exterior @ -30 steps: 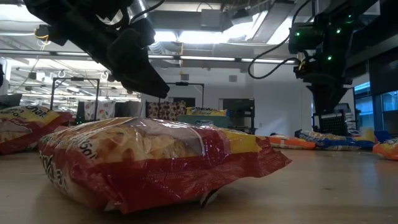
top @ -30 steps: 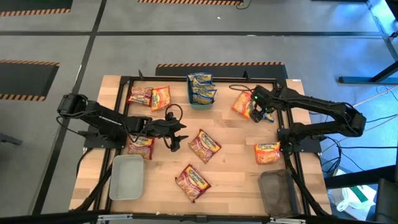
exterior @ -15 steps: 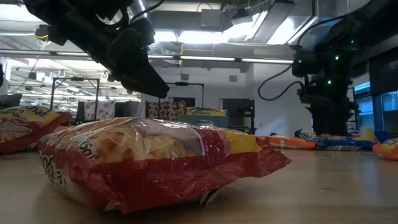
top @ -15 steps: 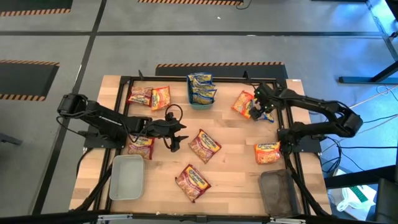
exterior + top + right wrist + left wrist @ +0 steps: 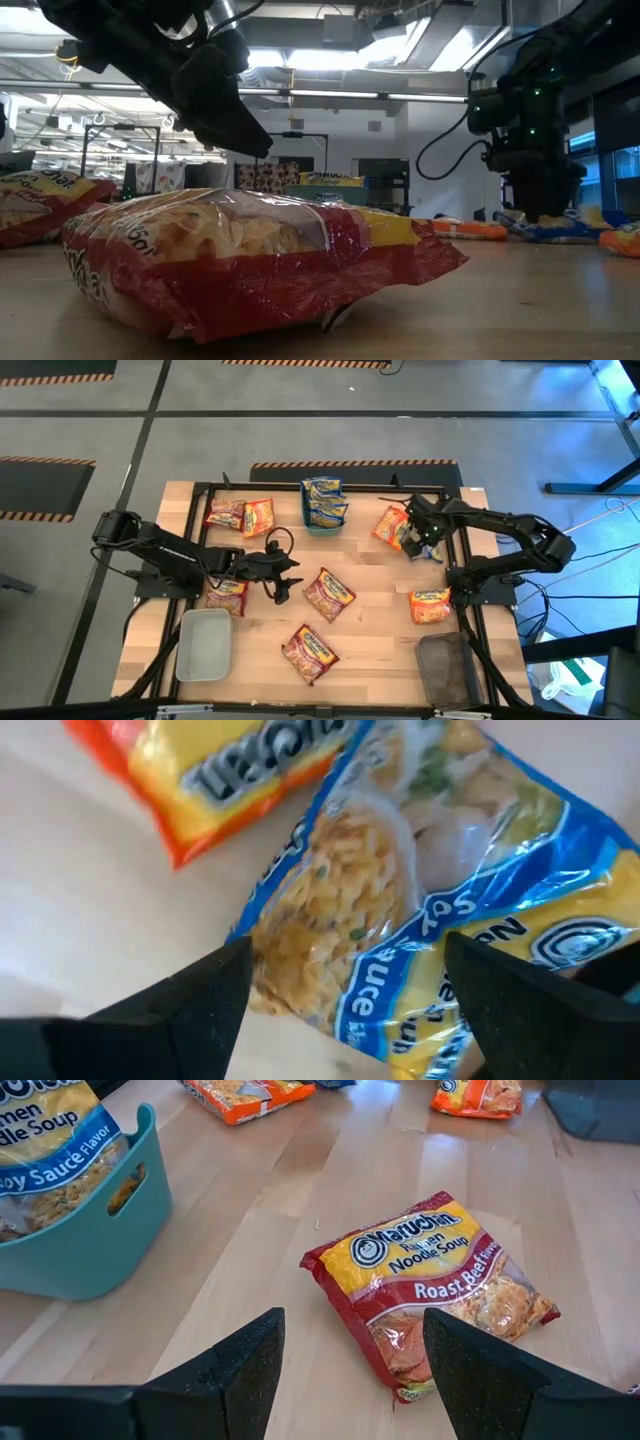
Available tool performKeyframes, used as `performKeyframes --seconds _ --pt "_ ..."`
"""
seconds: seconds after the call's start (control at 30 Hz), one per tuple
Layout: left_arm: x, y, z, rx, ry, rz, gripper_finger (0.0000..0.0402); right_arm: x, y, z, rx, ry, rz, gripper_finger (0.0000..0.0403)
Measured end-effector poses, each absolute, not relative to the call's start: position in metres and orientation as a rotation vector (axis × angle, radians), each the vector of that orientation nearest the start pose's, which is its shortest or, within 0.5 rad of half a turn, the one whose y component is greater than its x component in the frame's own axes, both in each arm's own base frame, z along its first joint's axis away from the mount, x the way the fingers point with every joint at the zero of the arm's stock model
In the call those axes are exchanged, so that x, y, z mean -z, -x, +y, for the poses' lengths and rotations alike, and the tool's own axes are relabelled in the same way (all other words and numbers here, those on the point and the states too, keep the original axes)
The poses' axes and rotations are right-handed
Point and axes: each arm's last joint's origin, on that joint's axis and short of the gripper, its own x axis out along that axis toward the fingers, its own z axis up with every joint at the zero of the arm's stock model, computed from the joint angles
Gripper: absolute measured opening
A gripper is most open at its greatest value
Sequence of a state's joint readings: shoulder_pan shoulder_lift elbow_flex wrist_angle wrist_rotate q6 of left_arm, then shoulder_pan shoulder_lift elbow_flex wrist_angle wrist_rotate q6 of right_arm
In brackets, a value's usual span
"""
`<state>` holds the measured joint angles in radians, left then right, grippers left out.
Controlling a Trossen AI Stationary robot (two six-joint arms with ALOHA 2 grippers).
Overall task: Sort Maruchan noodles
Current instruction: Put the blue noodle pack into the green bin
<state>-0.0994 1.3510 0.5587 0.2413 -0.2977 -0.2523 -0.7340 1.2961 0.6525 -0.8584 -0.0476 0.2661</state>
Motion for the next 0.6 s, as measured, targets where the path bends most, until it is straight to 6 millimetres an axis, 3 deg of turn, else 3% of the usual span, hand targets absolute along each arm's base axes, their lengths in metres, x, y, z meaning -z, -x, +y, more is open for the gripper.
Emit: performKeyframes --seconds 0.6 --pt "-0.182 -0.260 -0.017 -0.255 0.138 0.473 0.0232 -0.167 -0.196 -0.065 0.382 -0.726 1.223 0.0325"
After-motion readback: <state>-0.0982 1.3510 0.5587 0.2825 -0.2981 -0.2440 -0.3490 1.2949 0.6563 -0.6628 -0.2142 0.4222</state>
